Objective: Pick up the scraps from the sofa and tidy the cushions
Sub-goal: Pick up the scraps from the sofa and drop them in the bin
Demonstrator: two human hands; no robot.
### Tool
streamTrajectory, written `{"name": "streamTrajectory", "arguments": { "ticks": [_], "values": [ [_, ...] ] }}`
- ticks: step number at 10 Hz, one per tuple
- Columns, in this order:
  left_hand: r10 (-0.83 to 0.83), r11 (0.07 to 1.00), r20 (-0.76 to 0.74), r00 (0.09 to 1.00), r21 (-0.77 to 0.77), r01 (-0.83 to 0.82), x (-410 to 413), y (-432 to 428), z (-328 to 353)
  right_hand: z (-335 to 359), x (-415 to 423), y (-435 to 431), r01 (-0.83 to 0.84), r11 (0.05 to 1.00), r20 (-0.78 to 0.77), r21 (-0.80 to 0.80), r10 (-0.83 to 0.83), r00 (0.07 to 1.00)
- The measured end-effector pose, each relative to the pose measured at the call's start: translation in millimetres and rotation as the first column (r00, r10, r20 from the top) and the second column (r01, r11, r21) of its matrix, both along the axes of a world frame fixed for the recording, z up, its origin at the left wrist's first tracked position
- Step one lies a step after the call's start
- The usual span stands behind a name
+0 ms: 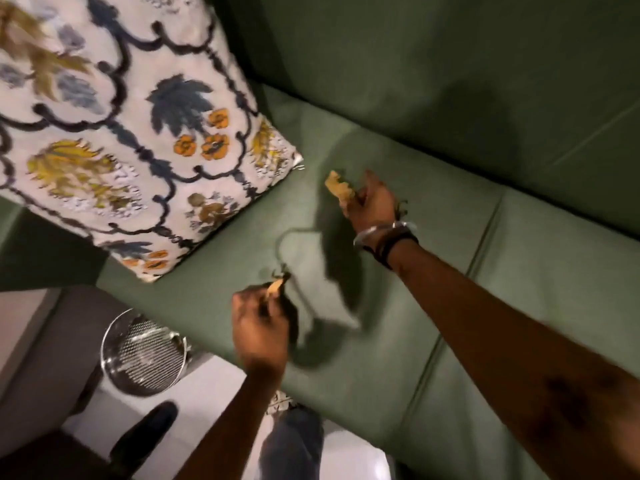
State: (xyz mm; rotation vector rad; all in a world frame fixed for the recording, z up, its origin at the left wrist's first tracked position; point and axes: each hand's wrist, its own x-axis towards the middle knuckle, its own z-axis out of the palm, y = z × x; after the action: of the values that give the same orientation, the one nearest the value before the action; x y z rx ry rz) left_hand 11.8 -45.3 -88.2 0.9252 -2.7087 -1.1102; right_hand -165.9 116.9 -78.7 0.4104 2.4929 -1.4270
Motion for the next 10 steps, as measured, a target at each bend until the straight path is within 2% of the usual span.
{"name": "streamTrajectory", "arguments": {
  "ticks": [1, 2, 3, 4, 5, 6, 7, 8, 9, 10],
  "values": [
    [0.080, 0.996, 0.024, 0.997, -0.041, -0.079, 36.4, -82.5, 0.2, -25.7, -30.4, -43.4, -0.008, 0.982, 0.155, 0.188, -0.021, 0.988],
    [0.168, 0.982, 0.089, 0.982, -0.105, -0.158, 52.6, -148.1, -7.7, -32.4, -38.9, -55.5, 0.012, 0.935, 0.136, 0.355, -0.065, 0.989],
    [0.232, 0.971, 0.173, 0.957, -0.098, -0.218, 67.1, -194.9, -15.3, -29.6, -26.3, -64.2, -0.037, 0.906, 0.206, 0.422, -0.056, 0.977],
    [0.303, 0.953, 0.221, 0.927, -0.063, -0.297, 86.2, -226.3, -24.6, -15.2, 18.1, -103.0, -0.041, 0.945, 0.014, 0.326, 0.038, 0.999],
    [0.462, 0.866, 0.243, 0.853, 0.087, -0.493, 101.5, -252.7, -29.0, -4.8, 107.5, -183.7, -0.238, 0.959, -0.097, 0.153, 0.254, 0.962],
    [0.465, 0.827, 0.290, 0.836, 0.194, -0.527, 113.6, -277.3, -32.2, -12.8, 188.3, -275.2, -0.413, 0.905, -0.030, 0.104, 0.418, 0.908],
    [0.423, 0.839, 0.322, 0.847, 0.213, -0.500, 117.7, -295.4, -26.9, -10.5, 220.6, -339.5, -0.402, 0.907, 0.287, -0.122, 0.420, 0.861],
    [0.396, 0.865, 0.208, 0.894, 0.241, -0.439, 110.7, -301.2, -10.9, -1.9, 209.8, -360.2, -0.444, 0.895, 0.285, -0.042, 0.436, 0.853],
    [0.380, 0.876, 0.076, 0.922, 0.292, -0.385, 83.5, -289.0, 20.3, 27.5, 183.2, -343.0, -0.342, 0.940, -0.034, -0.002, 0.342, 0.939],
    [0.338, 0.862, -0.048, 0.940, 0.417, -0.289, 47.9, -261.4, 54.0, 48.2, 139.0, -292.7, -0.215, 0.973, -0.397, 0.078, 0.229, 0.889]
  ]
}}
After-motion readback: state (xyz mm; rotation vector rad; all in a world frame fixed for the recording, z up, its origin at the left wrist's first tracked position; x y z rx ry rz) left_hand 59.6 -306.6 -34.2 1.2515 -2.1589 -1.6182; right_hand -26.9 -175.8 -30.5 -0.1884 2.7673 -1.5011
